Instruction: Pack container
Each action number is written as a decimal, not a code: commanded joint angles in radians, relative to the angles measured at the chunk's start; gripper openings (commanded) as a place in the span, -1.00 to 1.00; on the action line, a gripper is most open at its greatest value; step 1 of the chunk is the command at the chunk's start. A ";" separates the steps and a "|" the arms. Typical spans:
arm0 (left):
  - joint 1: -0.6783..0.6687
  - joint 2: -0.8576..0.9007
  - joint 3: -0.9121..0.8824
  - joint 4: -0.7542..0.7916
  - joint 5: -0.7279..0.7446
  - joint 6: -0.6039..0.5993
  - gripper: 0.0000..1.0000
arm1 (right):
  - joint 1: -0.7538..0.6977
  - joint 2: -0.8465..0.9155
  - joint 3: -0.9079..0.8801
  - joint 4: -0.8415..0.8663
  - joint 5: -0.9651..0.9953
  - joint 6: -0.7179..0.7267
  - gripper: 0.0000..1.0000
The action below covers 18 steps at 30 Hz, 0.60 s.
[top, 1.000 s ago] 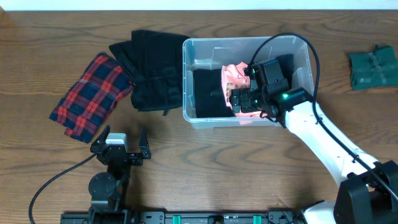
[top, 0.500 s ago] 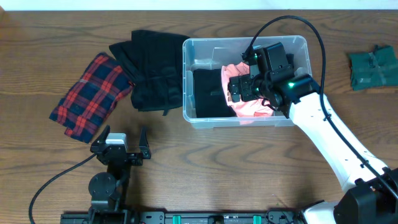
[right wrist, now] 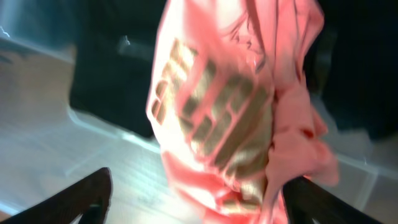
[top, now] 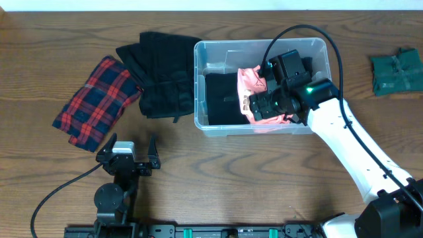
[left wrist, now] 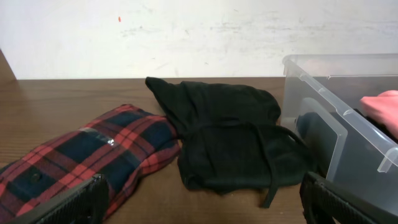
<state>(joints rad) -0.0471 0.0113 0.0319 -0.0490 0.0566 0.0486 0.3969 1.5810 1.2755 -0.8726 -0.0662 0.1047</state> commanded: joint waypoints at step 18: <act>-0.003 0.001 -0.027 -0.016 0.004 -0.008 0.96 | 0.010 -0.004 0.018 0.051 0.130 -0.097 0.17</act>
<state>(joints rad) -0.0471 0.0116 0.0319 -0.0494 0.0566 0.0486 0.3969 1.5810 1.2755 -0.8387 0.0891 -0.0074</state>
